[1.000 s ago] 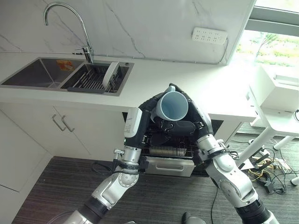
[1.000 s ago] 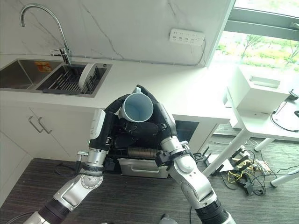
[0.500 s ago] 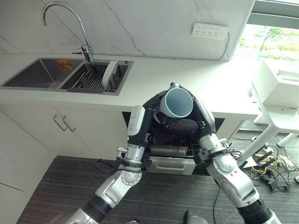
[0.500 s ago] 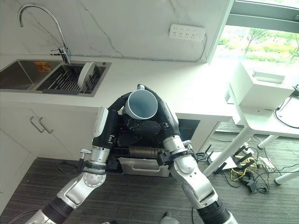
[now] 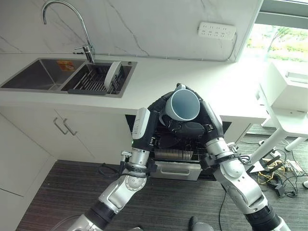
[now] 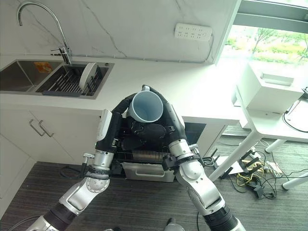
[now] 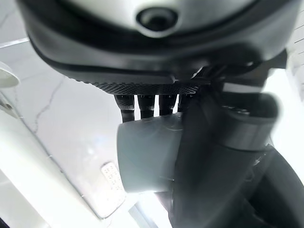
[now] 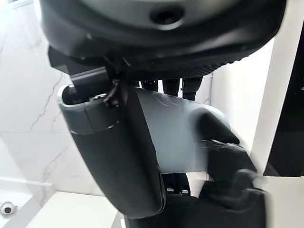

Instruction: Place the dishes in the dishwasher.

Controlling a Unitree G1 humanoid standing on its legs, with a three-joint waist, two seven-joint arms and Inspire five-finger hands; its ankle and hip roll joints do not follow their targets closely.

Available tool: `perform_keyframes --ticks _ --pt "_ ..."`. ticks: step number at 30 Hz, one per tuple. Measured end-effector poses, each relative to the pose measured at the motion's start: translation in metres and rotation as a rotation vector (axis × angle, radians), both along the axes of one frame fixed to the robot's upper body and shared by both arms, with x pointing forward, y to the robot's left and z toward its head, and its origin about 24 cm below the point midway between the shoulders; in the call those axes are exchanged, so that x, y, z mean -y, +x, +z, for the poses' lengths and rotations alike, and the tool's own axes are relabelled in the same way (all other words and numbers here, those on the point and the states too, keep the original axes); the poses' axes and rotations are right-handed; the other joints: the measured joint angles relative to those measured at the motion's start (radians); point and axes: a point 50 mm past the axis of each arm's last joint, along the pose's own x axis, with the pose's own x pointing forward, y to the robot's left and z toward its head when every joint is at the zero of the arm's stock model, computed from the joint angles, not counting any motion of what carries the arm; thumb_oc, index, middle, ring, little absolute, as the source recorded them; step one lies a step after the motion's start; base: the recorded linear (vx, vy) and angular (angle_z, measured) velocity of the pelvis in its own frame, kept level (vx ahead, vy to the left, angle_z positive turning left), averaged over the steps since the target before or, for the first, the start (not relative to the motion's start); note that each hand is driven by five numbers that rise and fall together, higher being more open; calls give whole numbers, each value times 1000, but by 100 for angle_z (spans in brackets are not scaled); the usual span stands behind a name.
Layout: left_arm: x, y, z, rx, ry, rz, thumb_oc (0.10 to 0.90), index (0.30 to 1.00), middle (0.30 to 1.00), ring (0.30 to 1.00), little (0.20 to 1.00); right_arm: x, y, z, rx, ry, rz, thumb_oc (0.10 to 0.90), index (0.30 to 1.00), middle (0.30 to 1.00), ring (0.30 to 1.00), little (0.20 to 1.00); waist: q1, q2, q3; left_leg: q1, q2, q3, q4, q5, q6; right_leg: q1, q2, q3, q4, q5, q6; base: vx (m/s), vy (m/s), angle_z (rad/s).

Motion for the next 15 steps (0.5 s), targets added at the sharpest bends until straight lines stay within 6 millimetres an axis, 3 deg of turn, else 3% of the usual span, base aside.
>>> perform_keyframes --ticks 2,10,15 --pt "-9 -1 -2 9 33 35 800 900 900 900 900 5 1 2 9 -1 -18 400 300 300 300 300 0 3 2 3 0 1 -5 3 -4 0 1 0 0 -1 -1 0 0 0" --pt "-83 -12 -10 45 -30 405 800 900 900 900 900 37 3 10 62 0 -142 400 300 300 300 300 5 24 28 24 0 -1 -29 18 -13 14 7 -5 3 -5 -9 0 0 0" --pt "-98 -17 -17 61 -1 498 800 900 900 900 900 47 2 14 90 26 -198 400 300 300 300 300 15 27 28 38 -1 0 -40 19 -14 21 7 -4 9 -9 -12 7 12 0"
